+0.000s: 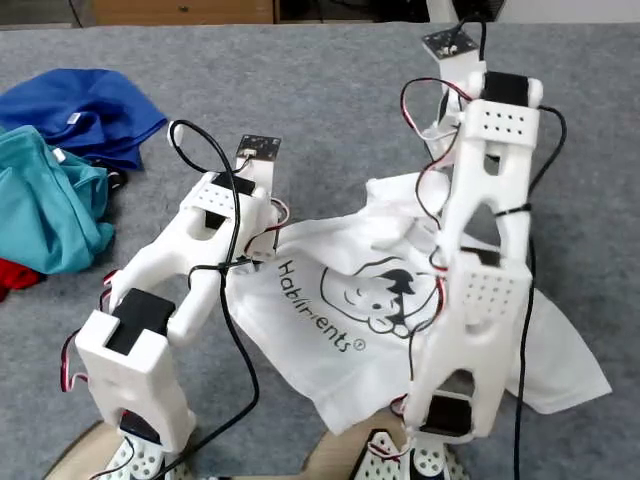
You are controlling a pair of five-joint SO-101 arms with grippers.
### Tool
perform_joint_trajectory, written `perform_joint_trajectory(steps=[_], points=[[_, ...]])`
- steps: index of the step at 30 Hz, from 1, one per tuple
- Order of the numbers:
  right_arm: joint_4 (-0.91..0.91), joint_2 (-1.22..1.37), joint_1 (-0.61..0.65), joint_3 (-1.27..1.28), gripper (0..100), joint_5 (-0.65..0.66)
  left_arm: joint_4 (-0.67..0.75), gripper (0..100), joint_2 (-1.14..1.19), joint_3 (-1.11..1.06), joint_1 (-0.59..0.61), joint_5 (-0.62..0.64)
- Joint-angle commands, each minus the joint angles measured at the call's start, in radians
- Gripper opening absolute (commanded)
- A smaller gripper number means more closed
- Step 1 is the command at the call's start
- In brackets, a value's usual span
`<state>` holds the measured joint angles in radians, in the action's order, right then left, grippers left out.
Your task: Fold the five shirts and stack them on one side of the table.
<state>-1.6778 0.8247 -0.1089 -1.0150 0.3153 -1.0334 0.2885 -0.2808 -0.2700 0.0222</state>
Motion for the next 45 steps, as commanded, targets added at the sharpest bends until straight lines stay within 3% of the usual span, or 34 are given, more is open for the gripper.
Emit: perform_joint_trajectory(steps=[1, 4, 12, 21, 27, 45], points=[[-0.095, 0.102, 0.019, -0.289, 16.8, -0.015, 0.028, 2, 0.001, 0.0, 0.014, -0.008], [-0.109, 0.162, 0.019, -0.378, 16.8, -0.015, 0.028, 2, 0.001, 0.0, 0.014, -0.008], [-0.109, 0.137, 0.03, -0.277, 16.8, -0.009, 0.028, 2, 0.001, 0.0, 0.014, -0.009], [-0.107, -0.131, 0.028, 0.053, 17.0, 0.227, 0.028, 2, 0.001, 0.0, 0.014, -0.009], [-0.087, -0.154, 0.024, 0.127, 17.0, 0.313, 0.028, 2, 0.001, 0.0, 0.014, -0.009], [-0.012, 0.004, 0.042, 0.071, 15.9, 0.315, 0.028, 2, 0.001, 0.0, 0.014, -0.009]])
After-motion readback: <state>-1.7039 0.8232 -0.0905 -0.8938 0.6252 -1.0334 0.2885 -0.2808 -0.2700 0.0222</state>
